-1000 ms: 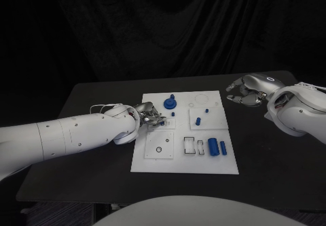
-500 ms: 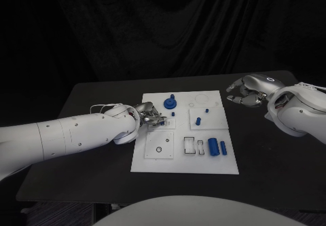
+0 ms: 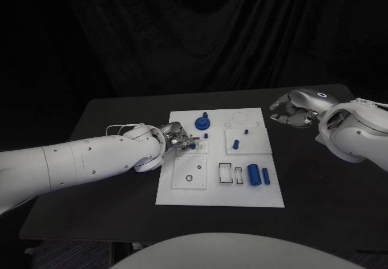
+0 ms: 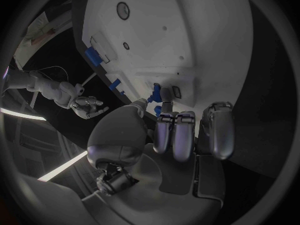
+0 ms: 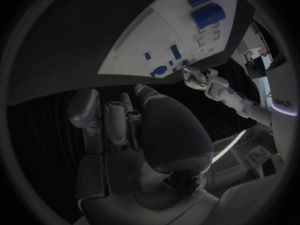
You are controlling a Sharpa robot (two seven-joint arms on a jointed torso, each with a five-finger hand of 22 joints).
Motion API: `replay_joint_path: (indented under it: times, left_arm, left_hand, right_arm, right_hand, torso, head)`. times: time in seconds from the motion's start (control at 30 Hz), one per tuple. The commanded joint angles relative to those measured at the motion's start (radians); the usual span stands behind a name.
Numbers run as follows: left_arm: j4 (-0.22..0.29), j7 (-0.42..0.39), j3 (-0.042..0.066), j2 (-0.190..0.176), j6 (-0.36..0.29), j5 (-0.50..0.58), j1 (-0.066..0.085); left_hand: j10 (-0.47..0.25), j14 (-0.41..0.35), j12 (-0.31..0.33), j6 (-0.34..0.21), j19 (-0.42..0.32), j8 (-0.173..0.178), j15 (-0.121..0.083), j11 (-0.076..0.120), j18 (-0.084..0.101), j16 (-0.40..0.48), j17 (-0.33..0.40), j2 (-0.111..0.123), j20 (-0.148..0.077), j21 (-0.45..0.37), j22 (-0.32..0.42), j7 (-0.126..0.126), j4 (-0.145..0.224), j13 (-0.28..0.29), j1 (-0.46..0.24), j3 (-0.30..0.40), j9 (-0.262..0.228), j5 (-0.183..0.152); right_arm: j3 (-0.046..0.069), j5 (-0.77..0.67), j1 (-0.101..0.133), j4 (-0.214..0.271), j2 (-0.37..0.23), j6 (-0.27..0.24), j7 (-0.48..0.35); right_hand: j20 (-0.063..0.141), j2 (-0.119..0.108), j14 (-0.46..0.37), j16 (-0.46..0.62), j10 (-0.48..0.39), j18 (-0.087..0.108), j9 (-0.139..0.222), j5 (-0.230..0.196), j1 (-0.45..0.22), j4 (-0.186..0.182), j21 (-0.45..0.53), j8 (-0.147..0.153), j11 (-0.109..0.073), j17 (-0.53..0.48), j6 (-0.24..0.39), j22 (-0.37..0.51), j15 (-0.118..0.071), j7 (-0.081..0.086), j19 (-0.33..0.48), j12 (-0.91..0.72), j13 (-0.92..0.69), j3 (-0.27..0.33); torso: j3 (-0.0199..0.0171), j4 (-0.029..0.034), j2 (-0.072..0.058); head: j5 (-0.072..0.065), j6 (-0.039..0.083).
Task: Assemble the parts on the task board
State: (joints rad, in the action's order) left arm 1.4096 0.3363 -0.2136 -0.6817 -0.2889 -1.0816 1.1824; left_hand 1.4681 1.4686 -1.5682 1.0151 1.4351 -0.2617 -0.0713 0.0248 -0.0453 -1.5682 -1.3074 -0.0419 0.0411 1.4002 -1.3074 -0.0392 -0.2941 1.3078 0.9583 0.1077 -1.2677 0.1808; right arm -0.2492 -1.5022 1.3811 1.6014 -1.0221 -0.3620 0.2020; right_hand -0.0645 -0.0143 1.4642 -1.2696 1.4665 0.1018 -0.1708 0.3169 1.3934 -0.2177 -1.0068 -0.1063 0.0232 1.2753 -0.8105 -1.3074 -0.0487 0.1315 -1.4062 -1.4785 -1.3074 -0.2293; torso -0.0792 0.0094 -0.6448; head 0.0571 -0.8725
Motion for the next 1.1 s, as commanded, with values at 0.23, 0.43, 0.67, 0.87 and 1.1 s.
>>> replay_joint_path:
  times: [0.23,0.43,0.67,0.87,1.1]
  left_arm:
    - [0.003,-0.011,0.001,-0.002,0.009,0.005,-0.002]
    - [0.002,-0.020,0.001,-0.002,0.011,0.005,-0.002]
    - [0.001,-0.034,0.001,-0.002,0.009,0.005,-0.002]
    - [0.001,-0.055,0.001,-0.002,0.001,0.005,-0.002]
    - [0.003,-0.078,0.001,-0.001,-0.015,0.005,-0.002]
  left_hand:
    - [0.103,0.102,-0.003,-0.003,0.008,-0.026,-0.005,0.008,-0.006,-0.003,-0.263,-0.022,-0.003,-0.007,-0.169,0.007,0.000,0.263,-0.042,-0.046,-0.044,-0.015]
    - [0.103,0.102,-0.003,-0.006,0.009,-0.039,-0.006,0.009,-0.006,-0.003,-0.263,-0.063,-0.005,-0.010,-0.171,0.008,-0.001,0.263,-0.126,-0.110,-0.065,-0.021]
    - [0.103,0.102,-0.003,0.001,0.010,-0.051,-0.007,0.011,-0.005,-0.003,-0.263,-0.088,-0.005,-0.010,-0.174,0.010,0.001,0.263,-0.139,-0.136,-0.067,-0.008]
    - [0.103,0.102,-0.003,0.005,0.012,-0.063,-0.009,0.013,-0.005,-0.003,-0.263,-0.104,-0.007,-0.009,-0.176,0.013,0.001,0.263,-0.130,-0.146,-0.068,0.013]
    - [0.103,0.102,-0.003,0.013,0.018,-0.081,-0.011,0.016,-0.003,-0.003,-0.263,-0.118,-0.009,-0.002,-0.181,0.017,0.001,0.263,-0.113,-0.156,-0.068,0.035]
  right_arm:
    - [0.001,0.025,-0.003,-0.001,0.000,0.015,0.019]
    - [0.001,0.036,-0.003,-0.002,0.001,0.014,0.018]
    - [0.001,0.039,-0.003,-0.004,0.001,0.014,0.017]
    - [0.001,0.039,-0.003,-0.005,0.001,0.013,0.017]
    - [0.001,0.039,-0.003,-0.005,0.001,0.012,0.018]
  right_hand:
    - [0.001,0.002,0.034,0.008,0.002,0.006,0.001,0.004,0.004,-0.001,0.010,0.004,0.007,-0.003,-0.010,-0.073,0.006,0.001,0.007,0.007,-0.162,-0.006]
    - [0.001,0.002,0.034,0.010,0.001,0.007,0.002,0.005,0.004,-0.001,0.016,0.003,0.008,-0.005,-0.012,-0.071,0.007,0.001,0.009,0.008,-0.161,-0.008]
    - [0.000,0.002,0.034,0.010,0.001,0.007,0.002,0.005,0.005,0.000,0.017,0.003,0.008,-0.005,-0.013,-0.071,0.007,0.001,0.009,0.008,-0.161,-0.009]
    - [0.000,0.002,0.033,0.011,0.001,0.007,0.002,0.006,0.005,0.001,0.018,0.003,0.009,-0.006,-0.014,-0.071,0.007,0.001,0.009,0.009,-0.160,-0.010]
    - [0.000,0.003,0.033,0.011,0.000,0.007,0.003,0.007,0.006,0.002,0.020,0.003,0.009,-0.006,-0.015,-0.070,0.008,0.001,0.010,0.010,-0.159,-0.012]
  torso:
    - [0.0003,0.0000,0.000]
    - [0.0004,-0.0004,0.000]
    - [0.0004,-0.0005,0.000]
    - [0.0000,0.0004,0.000]
    - [0.0002,-0.0008,0.000]
  head:
    - [0.001,0.000]
    - [0.002,0.000]
    - [0.002,0.000]
    - [0.001,0.000]
    - [0.003,0.000]
